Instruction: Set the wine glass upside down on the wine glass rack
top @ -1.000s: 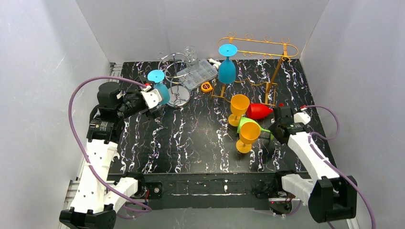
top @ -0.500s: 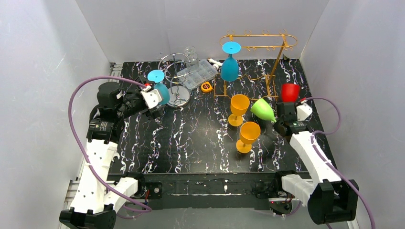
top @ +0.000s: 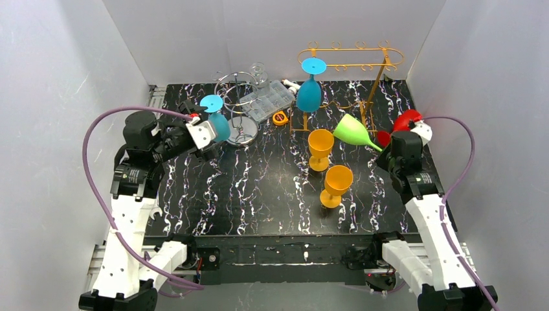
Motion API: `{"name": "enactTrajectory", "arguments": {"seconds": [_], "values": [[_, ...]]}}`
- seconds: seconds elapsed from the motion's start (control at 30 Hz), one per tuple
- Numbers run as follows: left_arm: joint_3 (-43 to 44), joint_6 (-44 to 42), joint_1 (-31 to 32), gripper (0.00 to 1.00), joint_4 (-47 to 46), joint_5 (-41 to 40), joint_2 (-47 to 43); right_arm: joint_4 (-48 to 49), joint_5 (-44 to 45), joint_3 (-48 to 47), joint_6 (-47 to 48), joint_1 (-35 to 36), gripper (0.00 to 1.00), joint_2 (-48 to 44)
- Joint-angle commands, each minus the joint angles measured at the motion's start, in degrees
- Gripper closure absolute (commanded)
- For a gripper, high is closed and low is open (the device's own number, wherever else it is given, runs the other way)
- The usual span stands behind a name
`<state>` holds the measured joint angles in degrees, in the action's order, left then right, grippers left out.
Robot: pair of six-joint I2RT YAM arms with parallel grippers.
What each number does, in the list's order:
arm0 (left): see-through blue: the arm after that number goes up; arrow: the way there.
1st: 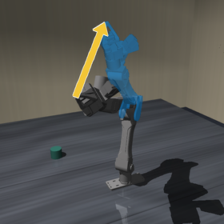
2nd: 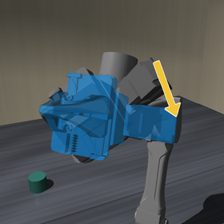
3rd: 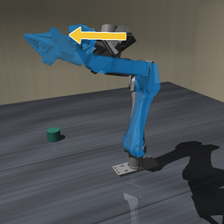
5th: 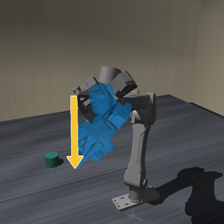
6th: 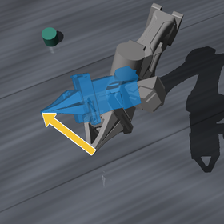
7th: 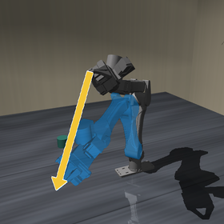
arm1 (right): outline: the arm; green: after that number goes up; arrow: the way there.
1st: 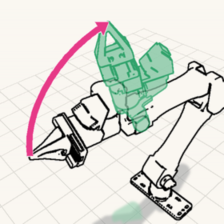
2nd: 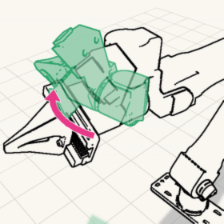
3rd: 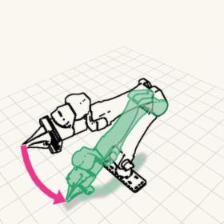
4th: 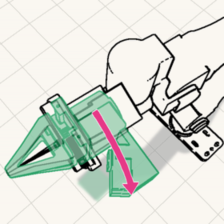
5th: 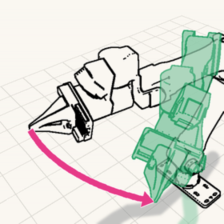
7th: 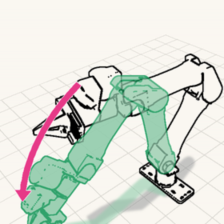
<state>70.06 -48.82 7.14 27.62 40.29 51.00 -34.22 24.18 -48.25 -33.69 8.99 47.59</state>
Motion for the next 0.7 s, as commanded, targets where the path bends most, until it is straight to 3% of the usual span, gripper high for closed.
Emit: {"name": "enactTrajectory", "arguments": {"seconds": [0.0,0.13,0.37,0.53,0.67], "values": [[4.07,2.04,0.07,0.02,0.86,2.7,-0.2,8.21,-15.83,-7.88,10.78,-0.21,0.99,-1.7],[7.32,5.42,0.08,0.02,0.25,5.79,0.95,13.14,-30.24,-15.7,16.68,-0.12,0.99,1.02],[11.35,7.72,0.07,0.02,-0.19,7.4,2.19,16.0,-34.1,-26.53,19.99,0.31,0.99,6.16],[12.62,10.91,0.07,0.02,-0.19,9.19,2.37,27.53,-51.76,-28.51,21.34,0.77,0.99,8.21],[17.88,15.45,0.07,0.02,0.09,13.35,3.41,31.3,-61.68,-28.67,29.22,2.76,0.99,9.7]]}}
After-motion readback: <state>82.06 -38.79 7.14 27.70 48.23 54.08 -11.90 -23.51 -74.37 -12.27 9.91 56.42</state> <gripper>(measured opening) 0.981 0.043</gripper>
